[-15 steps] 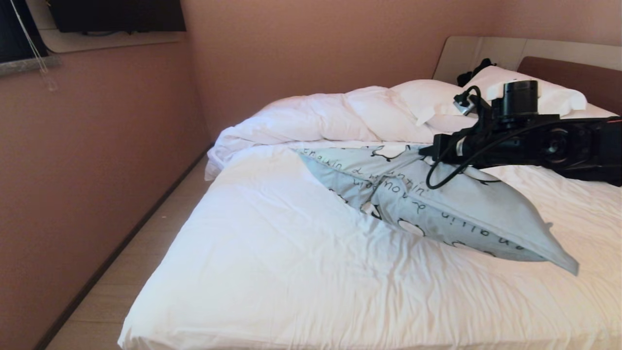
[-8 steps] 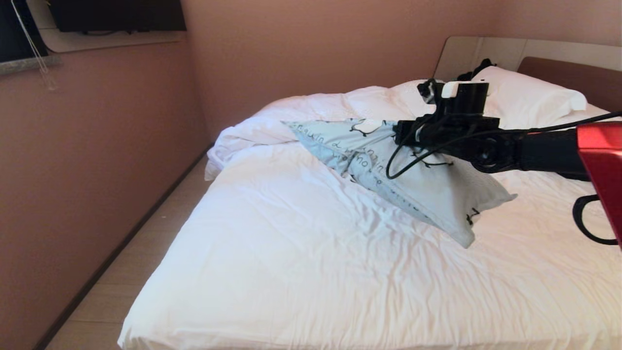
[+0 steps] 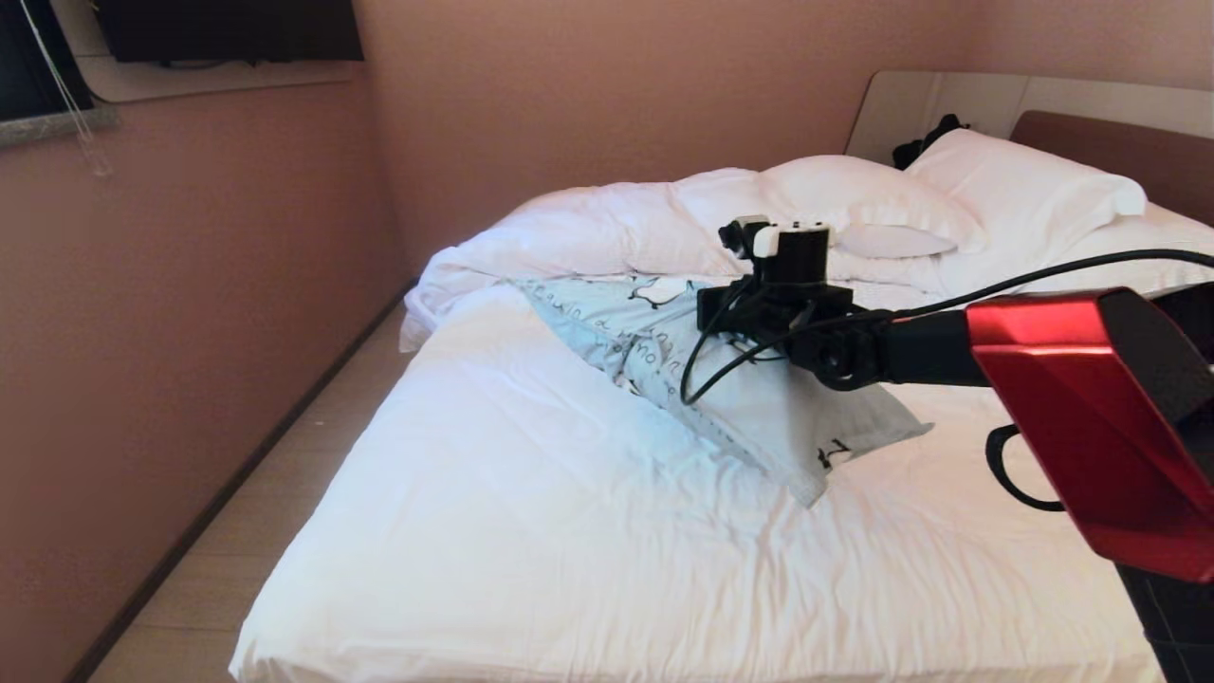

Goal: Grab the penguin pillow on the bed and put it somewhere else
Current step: Place the pillow at the end of the bed

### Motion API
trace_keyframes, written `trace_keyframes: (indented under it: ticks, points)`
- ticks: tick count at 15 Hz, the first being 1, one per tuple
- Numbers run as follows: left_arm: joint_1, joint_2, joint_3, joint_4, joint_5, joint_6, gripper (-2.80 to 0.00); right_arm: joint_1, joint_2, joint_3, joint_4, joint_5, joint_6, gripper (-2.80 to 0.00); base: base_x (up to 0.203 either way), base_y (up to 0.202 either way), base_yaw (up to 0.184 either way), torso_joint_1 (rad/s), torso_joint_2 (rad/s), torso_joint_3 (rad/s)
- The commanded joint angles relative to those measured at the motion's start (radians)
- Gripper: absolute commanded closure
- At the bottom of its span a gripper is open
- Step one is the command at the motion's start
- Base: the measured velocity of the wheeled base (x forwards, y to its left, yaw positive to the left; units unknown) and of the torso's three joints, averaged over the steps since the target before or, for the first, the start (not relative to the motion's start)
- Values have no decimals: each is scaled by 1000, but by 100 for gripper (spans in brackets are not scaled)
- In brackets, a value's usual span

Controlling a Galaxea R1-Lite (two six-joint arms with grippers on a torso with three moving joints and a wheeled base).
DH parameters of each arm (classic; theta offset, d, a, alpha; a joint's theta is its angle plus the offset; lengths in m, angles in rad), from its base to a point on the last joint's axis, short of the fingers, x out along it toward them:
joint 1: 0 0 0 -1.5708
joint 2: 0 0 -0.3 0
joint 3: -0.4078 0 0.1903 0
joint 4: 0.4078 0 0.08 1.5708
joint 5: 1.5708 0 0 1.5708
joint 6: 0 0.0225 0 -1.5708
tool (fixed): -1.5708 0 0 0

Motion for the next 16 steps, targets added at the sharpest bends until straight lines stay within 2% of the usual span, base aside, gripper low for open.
trace_keyframes:
  ticks: [1, 8, 9, 16]
  points:
    - [0, 0, 3, 0, 0, 0, 0, 24, 44, 0, -19, -68, -1, 0, 0, 0, 0, 0, 0, 0]
    - [0, 0, 3, -1, 0, 0, 0, 46, 102, 14, -42, -83, -29, 0, 0, 0, 0, 0, 0, 0]
    - [0, 0, 3, -1, 0, 0, 0, 57, 118, 21, -56, -88, -38, -280, 0, 0, 0, 0, 0, 0]
    - [0, 0, 3, -1, 0, 0, 0, 83, 21, 186, -109, -98, -73, -280, 0, 0, 0, 0, 0, 0]
